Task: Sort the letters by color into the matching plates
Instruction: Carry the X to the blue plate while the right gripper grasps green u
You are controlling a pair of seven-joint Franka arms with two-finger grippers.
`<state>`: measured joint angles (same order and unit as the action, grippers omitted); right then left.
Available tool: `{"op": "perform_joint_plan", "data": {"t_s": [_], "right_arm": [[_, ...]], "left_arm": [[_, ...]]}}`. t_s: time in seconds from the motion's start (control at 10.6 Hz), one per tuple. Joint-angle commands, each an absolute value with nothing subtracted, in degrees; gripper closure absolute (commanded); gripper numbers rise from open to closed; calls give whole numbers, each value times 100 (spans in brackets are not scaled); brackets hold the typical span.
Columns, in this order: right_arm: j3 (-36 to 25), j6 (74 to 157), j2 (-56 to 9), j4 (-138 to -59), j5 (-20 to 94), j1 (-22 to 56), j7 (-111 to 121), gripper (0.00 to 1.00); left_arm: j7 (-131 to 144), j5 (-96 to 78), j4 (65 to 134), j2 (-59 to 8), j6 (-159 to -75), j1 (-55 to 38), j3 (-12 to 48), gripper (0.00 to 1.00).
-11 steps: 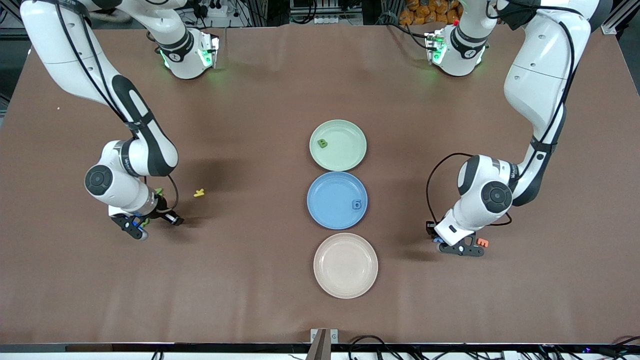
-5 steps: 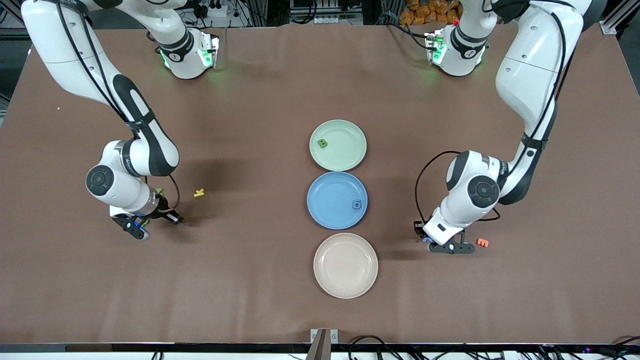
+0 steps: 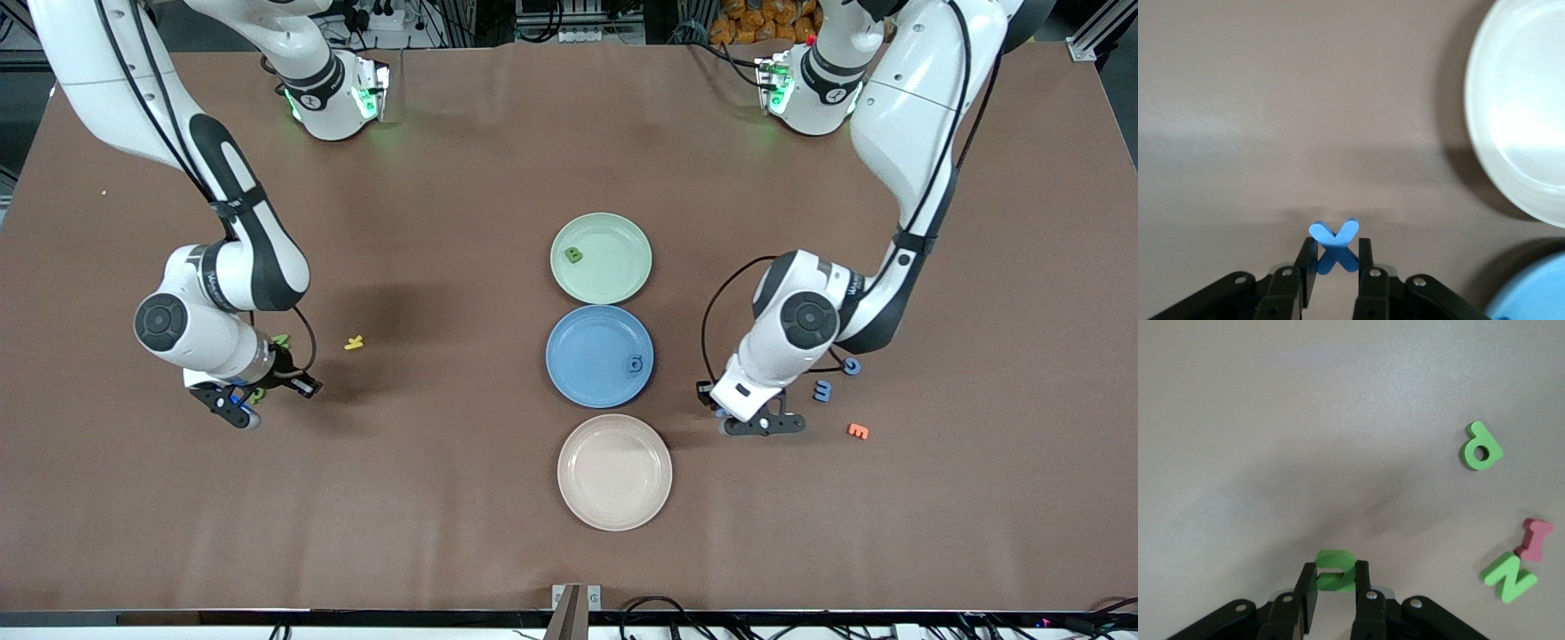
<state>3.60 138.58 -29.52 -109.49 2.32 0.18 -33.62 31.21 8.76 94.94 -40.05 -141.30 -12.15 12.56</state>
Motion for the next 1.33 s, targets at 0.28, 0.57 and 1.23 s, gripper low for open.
{"op": "perform_joint_plan", "data": {"t_s": [0.28,0.57,1.23], "right_arm": [[588,13192,-2224,-11057,343,500,-3428,100],[982,13192,-2188,-11057,334,527,-3410,100],[2055,13271,-2039,-11013,264,913,-4945,100]], "left_arm": [[4217,747,9413,-3902,-14019,-1985,1204,100],[4473,738,9255,-3964,-14019,-2311,1213,100],[4500,694,9316,-3946,-13791,-2654,1187,0]]}}
